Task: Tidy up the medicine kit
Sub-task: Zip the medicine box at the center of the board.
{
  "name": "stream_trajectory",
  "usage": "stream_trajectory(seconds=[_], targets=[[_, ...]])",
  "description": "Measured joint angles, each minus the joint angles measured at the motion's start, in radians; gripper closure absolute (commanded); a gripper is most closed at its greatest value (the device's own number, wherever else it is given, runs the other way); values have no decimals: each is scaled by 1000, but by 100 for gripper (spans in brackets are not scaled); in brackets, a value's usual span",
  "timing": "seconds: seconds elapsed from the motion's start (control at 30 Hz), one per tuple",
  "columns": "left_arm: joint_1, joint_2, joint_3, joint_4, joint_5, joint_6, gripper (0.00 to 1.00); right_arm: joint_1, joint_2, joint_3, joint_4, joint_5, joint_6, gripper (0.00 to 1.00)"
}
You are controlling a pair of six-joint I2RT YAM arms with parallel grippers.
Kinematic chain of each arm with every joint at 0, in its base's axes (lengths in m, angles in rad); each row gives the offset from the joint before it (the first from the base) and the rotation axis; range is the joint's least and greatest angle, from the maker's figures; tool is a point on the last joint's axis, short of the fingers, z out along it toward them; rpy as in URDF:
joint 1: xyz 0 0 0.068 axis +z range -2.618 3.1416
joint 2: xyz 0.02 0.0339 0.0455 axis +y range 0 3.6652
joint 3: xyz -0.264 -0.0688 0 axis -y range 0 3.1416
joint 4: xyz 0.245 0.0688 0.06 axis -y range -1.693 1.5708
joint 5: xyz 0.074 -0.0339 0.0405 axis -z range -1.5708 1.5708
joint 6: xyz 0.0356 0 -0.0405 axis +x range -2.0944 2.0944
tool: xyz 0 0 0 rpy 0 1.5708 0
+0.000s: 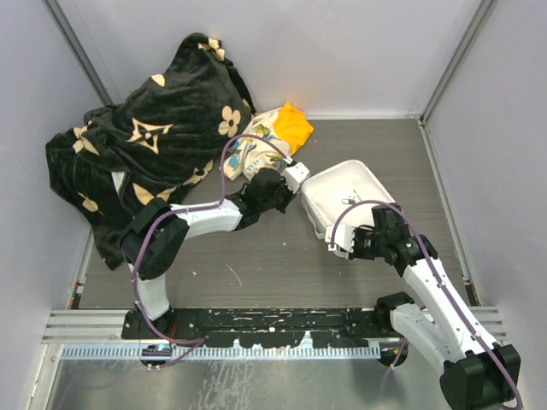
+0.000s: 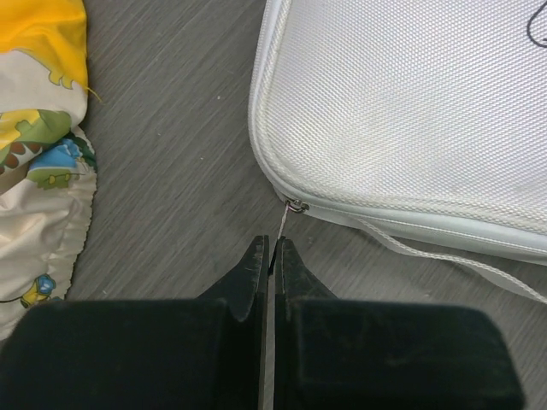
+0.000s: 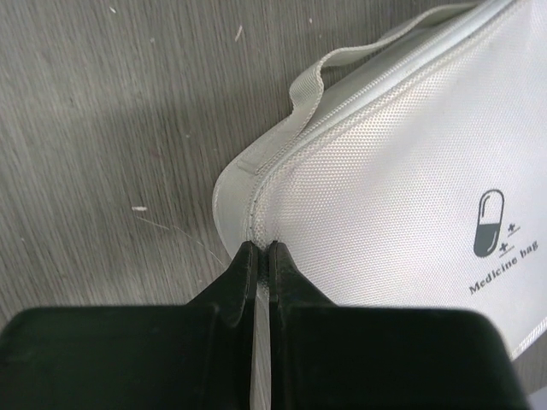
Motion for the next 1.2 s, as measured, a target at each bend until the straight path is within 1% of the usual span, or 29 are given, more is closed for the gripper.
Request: stream_trajectory(seconds=[0.07,0.13,0.17,0.27,0.3,0.33,0.43,0.5,0.63,0.7,0.77,0.9,1.0,1.1,1.13,1.2], targets=[[15,11,21,-16,7,-1,100,-24,5,3,1,11,-13,99],[22,13,25,-24,14,-4,100,-44,21,15,0,23,-14,93],[23,12,25,-27,16,-9,100,-50,32,23,-3,27,-11,86],[25,2,18,-34,27,-30,100,-61,59,51,-23,16,29,60],[27,-10,8,-42,31,-39,100,-65,64,61,-38,7,55,54],[29,-23,-3,-51,31,-45,100,-71,67,73,-56,-5,85,49],[39,-77,-48,-84,26,-59,100,-77,75,104,-79,-45,166,39],[40,-109,-73,-105,26,-73,100,-67,95,124,-68,-69,222,35],[40,-133,-88,-130,37,-98,100,23,167,150,13,-79,339,32],[40,-137,-93,-130,57,-110,100,97,207,150,74,-54,397,31],[40,-143,-101,-130,85,-127,100,175,250,150,150,-11,453,31],[43,-163,-140,-111,151,-154,100,276,321,148,301,111,525,33],[43,-176,-180,-85,203,-168,100,312,373,133,417,223,552,39],[44,-182,-203,-69,243,-180,100,327,391,100,486,309,554,44],[45,-183,-207,-66,256,-182,100,330,391,84,505,336,550,48],[46,-187,-213,-59,270,-187,100,335,388,62,536,382,537,60]])
